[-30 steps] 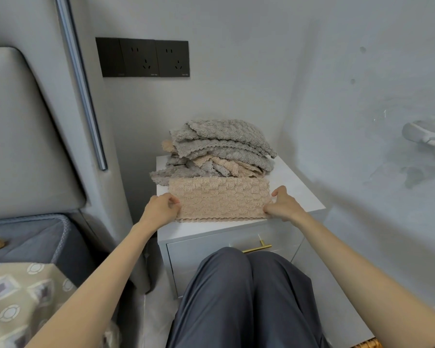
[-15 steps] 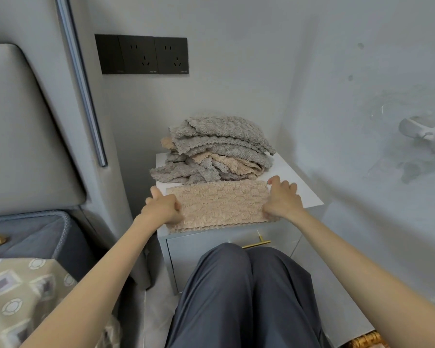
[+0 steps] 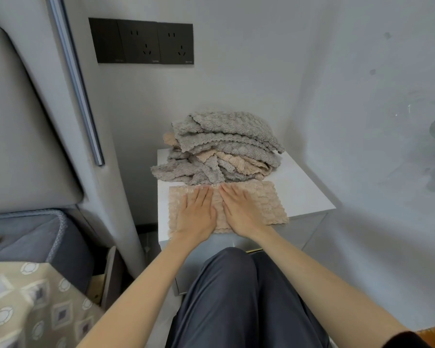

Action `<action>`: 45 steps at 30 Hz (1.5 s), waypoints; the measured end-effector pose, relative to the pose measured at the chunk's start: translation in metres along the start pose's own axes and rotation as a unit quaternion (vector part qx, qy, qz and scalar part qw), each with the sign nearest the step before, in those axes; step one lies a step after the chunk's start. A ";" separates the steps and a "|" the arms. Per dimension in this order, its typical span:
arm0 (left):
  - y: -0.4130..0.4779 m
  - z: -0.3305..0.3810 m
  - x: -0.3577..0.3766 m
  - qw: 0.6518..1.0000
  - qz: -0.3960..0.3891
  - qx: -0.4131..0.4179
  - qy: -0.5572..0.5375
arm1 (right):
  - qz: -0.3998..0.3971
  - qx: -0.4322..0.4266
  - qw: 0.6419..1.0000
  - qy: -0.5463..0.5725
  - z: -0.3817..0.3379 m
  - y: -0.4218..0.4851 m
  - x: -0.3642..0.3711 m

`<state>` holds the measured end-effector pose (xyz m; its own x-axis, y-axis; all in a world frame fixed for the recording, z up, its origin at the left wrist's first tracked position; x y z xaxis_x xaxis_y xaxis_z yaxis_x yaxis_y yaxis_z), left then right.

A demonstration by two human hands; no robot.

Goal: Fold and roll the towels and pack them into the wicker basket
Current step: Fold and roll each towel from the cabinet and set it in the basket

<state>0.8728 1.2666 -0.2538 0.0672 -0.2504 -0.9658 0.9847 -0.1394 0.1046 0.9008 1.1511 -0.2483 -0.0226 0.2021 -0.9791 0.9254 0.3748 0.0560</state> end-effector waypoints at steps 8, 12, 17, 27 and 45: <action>-0.005 -0.018 0.003 0.999 0.029 -0.043 0.006 | -0.001 0.091 0.995 -0.039 0.051 -0.008 -0.002; -0.008 -0.028 0.001 0.997 0.031 -0.075 0.007 | -0.015 0.149 0.989 0.002 0.080 -0.016 -0.008; -0.009 -0.027 -0.001 0.997 0.021 -0.078 0.014 | -0.065 0.187 0.979 0.044 0.085 -0.016 -0.017; -0.002 -0.017 -0.015 0.998 -0.003 -0.058 0.010 | -0.081 0.385 0.903 0.173 0.089 -0.006 -0.047; 0.017 -0.038 -0.048 0.991 -0.029 -0.026 -0.129 | 0.216 0.141 0.962 0.092 0.066 0.011 -0.170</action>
<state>0.8920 1.3130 -0.2153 -0.0259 -0.4818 -0.8759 0.9932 -0.1119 0.0322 0.9403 1.0612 -0.0942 0.3443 0.4504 -0.8238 0.9287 -0.0349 0.3692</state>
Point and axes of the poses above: each hand's wrist, its own y-axis towards the middle knuckle, its own x-axis out of the palm, z = x × y, the point moved 5 cm from there along y, towards the middle knuckle, and after that the axes turned 8 degrees about x, right-handed, at the moved point
